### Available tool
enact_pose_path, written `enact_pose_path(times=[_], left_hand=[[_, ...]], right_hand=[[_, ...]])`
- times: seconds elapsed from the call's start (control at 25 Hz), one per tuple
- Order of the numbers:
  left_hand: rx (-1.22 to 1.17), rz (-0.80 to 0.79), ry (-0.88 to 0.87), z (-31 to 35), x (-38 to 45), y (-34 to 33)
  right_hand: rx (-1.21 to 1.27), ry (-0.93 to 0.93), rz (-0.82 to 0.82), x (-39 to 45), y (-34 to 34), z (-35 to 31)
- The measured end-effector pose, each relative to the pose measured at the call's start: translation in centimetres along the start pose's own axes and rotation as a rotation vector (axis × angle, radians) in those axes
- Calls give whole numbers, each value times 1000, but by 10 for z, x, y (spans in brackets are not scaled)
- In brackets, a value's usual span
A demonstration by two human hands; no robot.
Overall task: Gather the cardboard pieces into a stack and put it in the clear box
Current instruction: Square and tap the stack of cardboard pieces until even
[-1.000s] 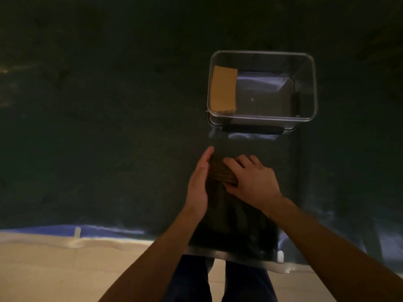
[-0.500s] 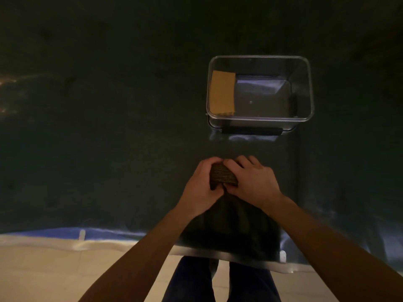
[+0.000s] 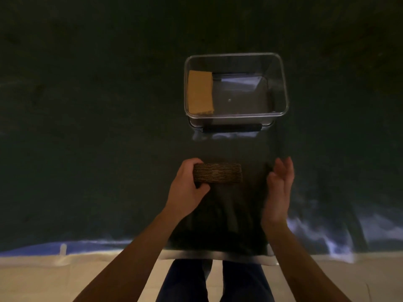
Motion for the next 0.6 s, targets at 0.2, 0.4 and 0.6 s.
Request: enact_pose_path(times=[0.2,0.4,0.6], left_hand=[[1,25,8,0,0,0],[-7,12,14,0,-2,1],[-30,17,31,-3,-3,3]], right_hand=[[-52,-144,-191,-33,-47,17],[-45,-165,-185,-28,-44,15],[-132,-148,-260,-33,-54,20]])
Point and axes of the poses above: each hand's wrist, its own x-axis towards the middle knuckle, its own y-axis out of the back of the hand, z = x × y, the point moved 6 cm from there along x, towards the middle knuckle
